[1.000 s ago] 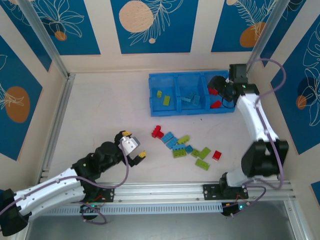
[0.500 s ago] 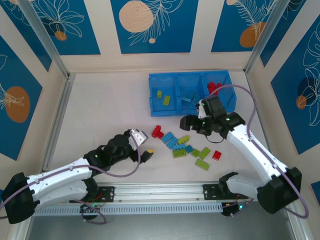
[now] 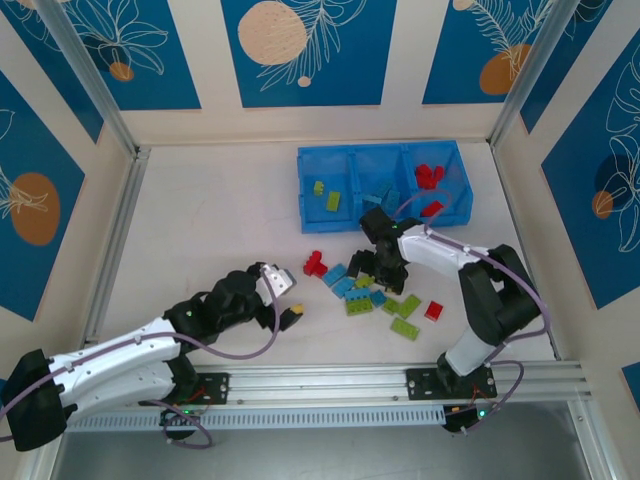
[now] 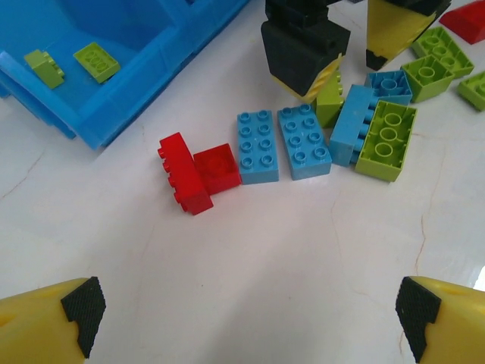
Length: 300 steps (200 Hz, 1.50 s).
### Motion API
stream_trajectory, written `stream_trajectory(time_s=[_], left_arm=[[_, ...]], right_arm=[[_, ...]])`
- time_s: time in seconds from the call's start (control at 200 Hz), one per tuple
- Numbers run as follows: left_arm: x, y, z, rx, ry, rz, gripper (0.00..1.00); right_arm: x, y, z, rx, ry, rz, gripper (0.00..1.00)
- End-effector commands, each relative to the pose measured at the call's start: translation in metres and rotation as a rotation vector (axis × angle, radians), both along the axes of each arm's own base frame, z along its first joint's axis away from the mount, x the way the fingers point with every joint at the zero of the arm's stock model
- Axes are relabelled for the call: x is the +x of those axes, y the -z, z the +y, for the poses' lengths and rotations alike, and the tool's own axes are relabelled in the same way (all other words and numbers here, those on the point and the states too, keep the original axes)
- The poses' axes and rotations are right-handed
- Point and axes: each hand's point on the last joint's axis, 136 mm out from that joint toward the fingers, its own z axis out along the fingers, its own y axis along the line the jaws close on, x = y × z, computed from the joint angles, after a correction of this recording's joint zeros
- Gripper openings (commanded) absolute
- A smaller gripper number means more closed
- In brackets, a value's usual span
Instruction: Sort the legos into containers by color
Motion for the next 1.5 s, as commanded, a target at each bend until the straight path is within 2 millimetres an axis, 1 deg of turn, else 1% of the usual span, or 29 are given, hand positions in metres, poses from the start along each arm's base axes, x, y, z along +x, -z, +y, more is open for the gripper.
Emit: stream_trajectory(time_s=[0.0, 0.065, 0.185, 0.235, 0.355, 0.51, 0.575, 0.62, 0.675, 0.79, 0.86, 0.91, 0.99, 1.015, 1.035, 1.075, 1.08, 1.115, 1.145, 1.165, 1.17, 1.18, 1.19, 1.22, 1.255, 1.31, 1.36, 1.415, 1.495], left_arm=[[0.001, -0.009, 0.005, -0.011, -0.009, -0.041, 1.0], [0.0, -0.008, 0.007, -0.014, -0.013, -0.045, 1.0], [0.0, -0.01, 0.008, -0.018, -0.012, -0.049, 1.0], [-0.001, -0.01, 0.007, -0.02, -0.009, -0.048, 1.0], [-0.001, -0.011, 0.006, -0.024, -0.005, -0.045, 1.0], [-0.001, -0.011, 0.007, -0.026, -0.007, -0.044, 1.0], [-0.001, -0.012, 0.007, -0.027, -0.008, -0.046, 1.0], [-0.001, -0.012, 0.007, -0.029, -0.01, -0.047, 1.0], [-0.001, -0.012, 0.007, -0.032, -0.013, -0.048, 1.0], [-0.001, -0.012, 0.008, -0.034, -0.014, -0.05, 1.0], [0.0, -0.011, 0.009, -0.026, -0.018, -0.053, 1.0], [0.001, -0.01, 0.01, -0.015, -0.025, -0.058, 1.0], [0.004, -0.007, 0.015, 0.01, -0.041, -0.068, 1.0], [0.004, -0.006, 0.016, 0.018, -0.046, -0.069, 1.0], [0.005, -0.006, 0.017, 0.023, -0.05, -0.072, 1.0], [0.005, -0.005, 0.018, 0.029, -0.055, -0.079, 1.0], [0.006, -0.005, 0.018, 0.029, -0.055, -0.079, 1.0], [0.006, -0.005, 0.019, 0.033, -0.056, -0.083, 1.0], [0.006, -0.004, 0.02, 0.036, -0.06, -0.086, 1.0], [0.007, -0.004, 0.02, 0.035, -0.062, -0.089, 1.0], [0.007, -0.004, 0.02, 0.035, -0.063, -0.089, 1.0], [0.007, -0.004, 0.02, 0.035, -0.062, -0.089, 1.0], [0.007, -0.004, 0.021, 0.035, -0.063, -0.091, 1.0], [0.007, -0.003, 0.02, 0.032, -0.063, -0.092, 1.0], [0.007, -0.004, 0.02, 0.03, -0.063, -0.094, 1.0], [0.007, -0.003, 0.02, 0.028, -0.063, -0.094, 1.0], [0.007, -0.003, 0.02, 0.023, -0.062, -0.094, 1.0], [0.007, -0.003, 0.019, 0.02, -0.061, -0.095, 1.0], [0.006, -0.003, 0.018, 0.019, -0.059, -0.091, 1.0]], right_arm=[[0.009, 0.009, -0.001, -0.031, 0.132, -0.001, 0.82], [0.013, 0.013, -0.003, -0.034, 0.156, -0.006, 0.74], [0.016, 0.014, -0.008, -0.042, 0.205, -0.03, 0.53], [0.016, 0.012, -0.009, -0.045, 0.221, -0.042, 0.45], [0.018, 0.002, -0.013, -0.043, 0.244, -0.079, 0.31], [0.023, -0.023, -0.014, -0.015, 0.254, -0.158, 0.24], [0.028, -0.042, -0.014, -0.003, 0.24, -0.228, 0.19], [0.035, -0.062, -0.012, -0.001, 0.216, -0.309, 0.18], [0.046, -0.09, -0.003, -0.004, 0.143, -0.431, 0.18], [0.076, -0.153, 0.037, -0.02, -0.107, -0.716, 0.18], [0.097, -0.176, 0.06, -0.063, -0.253, -0.839, 0.17], [0.116, -0.187, 0.075, -0.098, -0.33, -0.904, 0.17], [0.156, -0.186, 0.089, -0.178, -0.38, -0.929, 0.17], [0.168, -0.178, 0.089, -0.211, -0.382, -0.908, 0.17], [0.178, -0.183, 0.09, -0.222, -0.374, -0.909, 0.17], [0.198, -0.177, 0.092, -0.253, -0.366, -0.88, 0.17], [0.201, -0.181, 0.092, -0.254, -0.362, -0.884, 0.17], [0.216, -0.168, 0.093, -0.279, -0.359, -0.849, 0.18], [0.23, -0.164, 0.096, -0.281, -0.357, -0.834, 0.19], [0.237, -0.159, 0.098, -0.279, -0.358, -0.821, 0.21], [0.24, -0.163, 0.099, -0.273, -0.355, -0.828, 0.22], [0.243, -0.158, 0.099, -0.273, -0.358, -0.816, 0.23], [0.247, -0.16, 0.101, -0.266, -0.355, -0.82, 0.24], [0.256, -0.149, 0.103, -0.264, -0.359, -0.796, 0.3], [0.267, -0.15, 0.106, -0.251, -0.352, -0.794, 0.37], [0.277, -0.147, 0.11, -0.224, -0.353, -0.775, 0.53], [0.281, -0.15, 0.111, -0.215, -0.353, -0.765, 0.62], [0.281, -0.163, 0.111, -0.215, -0.354, -0.772, 0.65], [0.266, -0.185, 0.109, -0.223, -0.361, -0.783, 0.67]])
